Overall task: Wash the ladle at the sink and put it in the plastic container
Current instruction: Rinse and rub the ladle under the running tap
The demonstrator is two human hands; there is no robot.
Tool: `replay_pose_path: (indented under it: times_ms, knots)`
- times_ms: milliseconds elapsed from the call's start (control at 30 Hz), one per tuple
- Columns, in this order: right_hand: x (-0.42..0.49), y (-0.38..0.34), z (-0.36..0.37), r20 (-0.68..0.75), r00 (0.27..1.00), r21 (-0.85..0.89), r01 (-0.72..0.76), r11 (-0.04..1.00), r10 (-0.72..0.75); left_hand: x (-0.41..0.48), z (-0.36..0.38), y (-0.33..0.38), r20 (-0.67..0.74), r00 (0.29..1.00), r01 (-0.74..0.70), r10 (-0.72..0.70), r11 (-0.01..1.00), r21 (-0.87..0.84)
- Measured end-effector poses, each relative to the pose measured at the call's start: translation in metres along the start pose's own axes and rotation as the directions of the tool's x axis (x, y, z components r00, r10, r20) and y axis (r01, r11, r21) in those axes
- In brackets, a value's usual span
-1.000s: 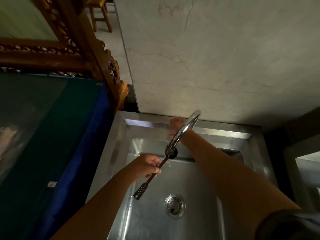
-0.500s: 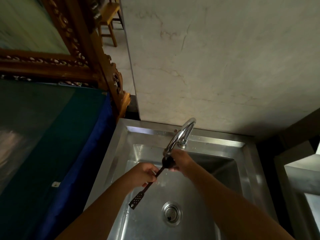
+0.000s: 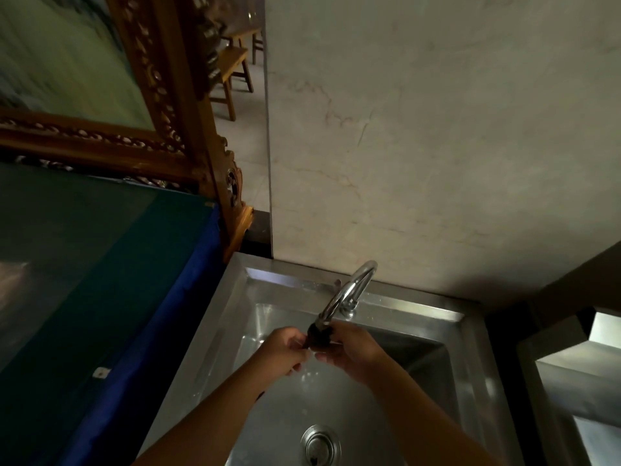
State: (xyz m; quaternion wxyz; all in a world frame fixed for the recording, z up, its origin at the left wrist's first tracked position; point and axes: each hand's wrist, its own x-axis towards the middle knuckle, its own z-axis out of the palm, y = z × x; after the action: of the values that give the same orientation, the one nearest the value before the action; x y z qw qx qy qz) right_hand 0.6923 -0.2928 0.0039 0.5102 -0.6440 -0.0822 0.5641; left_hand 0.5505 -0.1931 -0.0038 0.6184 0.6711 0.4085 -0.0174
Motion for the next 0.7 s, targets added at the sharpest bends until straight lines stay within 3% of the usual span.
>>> replay_pose_path:
  times_ms: [200, 433, 567, 700]
  knots:
    - [-0.003, -0.015, -0.003, 0.024, 0.995, -0.077, 0.094, 0.993, -0.092, 0.012, 0.01, 0.008, -0.07, 0.995, -0.078, 0.072, 0.993, -0.09]
    - [-0.014, -0.015, -0.014, 0.076, 0.987, -0.213, 0.152, 0.965, -0.139, 0.016, 0.019, -0.002, 0.003, 0.997, -0.074, 0.08, 0.94, -0.334]
    - [-0.011, -0.008, -0.011, 0.067, 0.977, -0.266, 0.214, 0.94, -0.203, 0.011, 0.021, -0.006, 0.085, 0.994, -0.02, 0.073, 0.859, -0.511]
    - [-0.005, 0.001, -0.005, 0.071, 0.976, -0.252, 0.216, 0.943, -0.205, 0.001, 0.018, -0.013, 0.177, 0.982, 0.046, 0.071, 0.81, -0.585]
